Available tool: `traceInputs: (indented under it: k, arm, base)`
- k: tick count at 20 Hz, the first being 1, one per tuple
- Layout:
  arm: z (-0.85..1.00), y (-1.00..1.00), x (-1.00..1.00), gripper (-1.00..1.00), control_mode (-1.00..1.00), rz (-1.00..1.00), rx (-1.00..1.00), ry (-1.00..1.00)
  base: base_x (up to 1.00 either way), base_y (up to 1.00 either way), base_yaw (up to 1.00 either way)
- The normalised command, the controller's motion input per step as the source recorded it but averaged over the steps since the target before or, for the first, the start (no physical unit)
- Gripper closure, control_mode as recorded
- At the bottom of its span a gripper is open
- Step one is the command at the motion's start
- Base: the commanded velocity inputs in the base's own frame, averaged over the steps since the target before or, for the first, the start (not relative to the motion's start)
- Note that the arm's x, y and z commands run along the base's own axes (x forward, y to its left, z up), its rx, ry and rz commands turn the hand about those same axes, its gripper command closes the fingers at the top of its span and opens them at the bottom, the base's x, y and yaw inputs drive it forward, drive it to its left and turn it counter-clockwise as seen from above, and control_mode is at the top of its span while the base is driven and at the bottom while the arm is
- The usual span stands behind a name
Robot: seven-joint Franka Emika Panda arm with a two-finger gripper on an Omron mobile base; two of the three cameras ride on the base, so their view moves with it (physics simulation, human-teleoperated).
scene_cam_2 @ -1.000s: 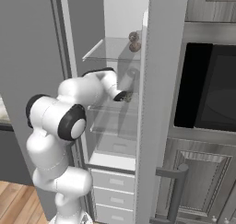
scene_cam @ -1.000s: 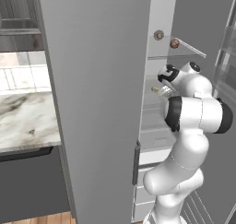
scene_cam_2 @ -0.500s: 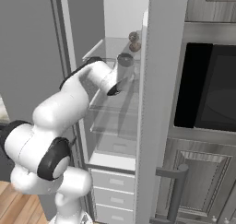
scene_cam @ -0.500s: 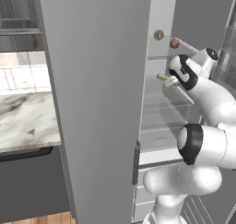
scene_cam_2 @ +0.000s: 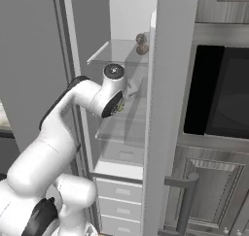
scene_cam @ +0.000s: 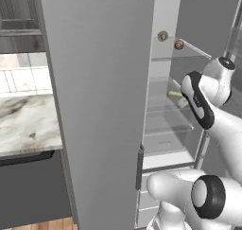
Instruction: Pick the egg and butter from the fridge and place them by the bowl for mixing.
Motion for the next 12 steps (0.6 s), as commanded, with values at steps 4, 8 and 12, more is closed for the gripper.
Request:
traceInputs:
  k: [4, 8, 12]
  arm:
    - [-0.03, 0.35, -1.00, 1.00, -1.00, 0.06, -0.25, 0.10]
    - [0.71, 0.33, -1.00, 1.00, -1.00, 0.03, -0.05, -0.29]
    - [0.81, 0.03, -0.95, 1.00, -1.00, 0.00, 0.05, -0.74]
  base:
    - [0.00, 0.00, 0.00]
    - [0.00, 0.00, 0.00]
    - [0.00, 0.00, 0.00]
